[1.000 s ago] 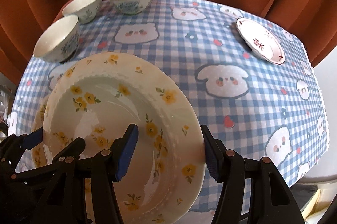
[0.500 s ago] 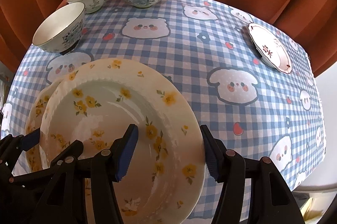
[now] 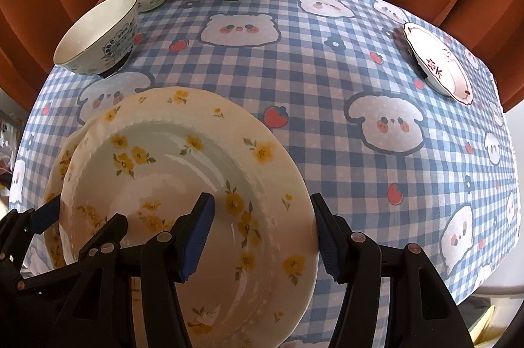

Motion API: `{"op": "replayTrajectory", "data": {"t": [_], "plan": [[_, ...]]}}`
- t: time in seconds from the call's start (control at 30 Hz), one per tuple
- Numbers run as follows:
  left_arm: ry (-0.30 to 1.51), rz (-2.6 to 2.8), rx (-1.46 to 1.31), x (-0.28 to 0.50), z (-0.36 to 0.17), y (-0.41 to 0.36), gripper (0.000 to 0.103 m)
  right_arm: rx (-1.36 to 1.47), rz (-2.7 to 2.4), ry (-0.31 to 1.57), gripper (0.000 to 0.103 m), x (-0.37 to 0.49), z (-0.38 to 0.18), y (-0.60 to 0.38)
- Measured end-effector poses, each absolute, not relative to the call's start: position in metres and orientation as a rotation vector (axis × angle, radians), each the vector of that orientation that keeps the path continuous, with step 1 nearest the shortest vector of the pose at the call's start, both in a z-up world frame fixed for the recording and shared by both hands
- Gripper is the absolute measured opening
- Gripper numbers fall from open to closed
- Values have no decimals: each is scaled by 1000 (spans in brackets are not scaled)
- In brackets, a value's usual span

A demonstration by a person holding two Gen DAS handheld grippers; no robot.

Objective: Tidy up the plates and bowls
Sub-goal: 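Lower the deeper plate onto the first plate and open both tools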

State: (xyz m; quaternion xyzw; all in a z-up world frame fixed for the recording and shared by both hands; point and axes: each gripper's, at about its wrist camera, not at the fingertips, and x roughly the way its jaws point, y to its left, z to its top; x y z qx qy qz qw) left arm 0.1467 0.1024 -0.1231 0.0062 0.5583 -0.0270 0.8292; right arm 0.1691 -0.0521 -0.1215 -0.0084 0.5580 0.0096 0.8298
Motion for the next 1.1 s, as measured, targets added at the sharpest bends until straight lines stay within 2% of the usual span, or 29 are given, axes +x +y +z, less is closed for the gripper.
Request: {"op": "replayTrajectory", "data": {"t": [0.13,0.17,0.2,0.3,0.8,1.0,1.1], "plan": [[1184,-53,17,146,-123,101,73,-8,19,1162,59,161,-112,-58],[1182,-52,17,146,-123,101,73,4,13,1159,47,159,-109,-62],[1181,-51,20,145,-123,101,73,17,6,1157,39,157,-107,-66],[1180,-44,26,144,-122,99,73,31,18,1143,31,154,-101,-72],[1184,36,111,128,-119,95,72,-2,44,1144,31,155,-108,-60],[1186,60,129,129,-117,96,75,7,56,1154,31,159,-111,-58],[1193,67,163,130,-119,92,79,9,61,1157,32,161,-111,-56]]}}
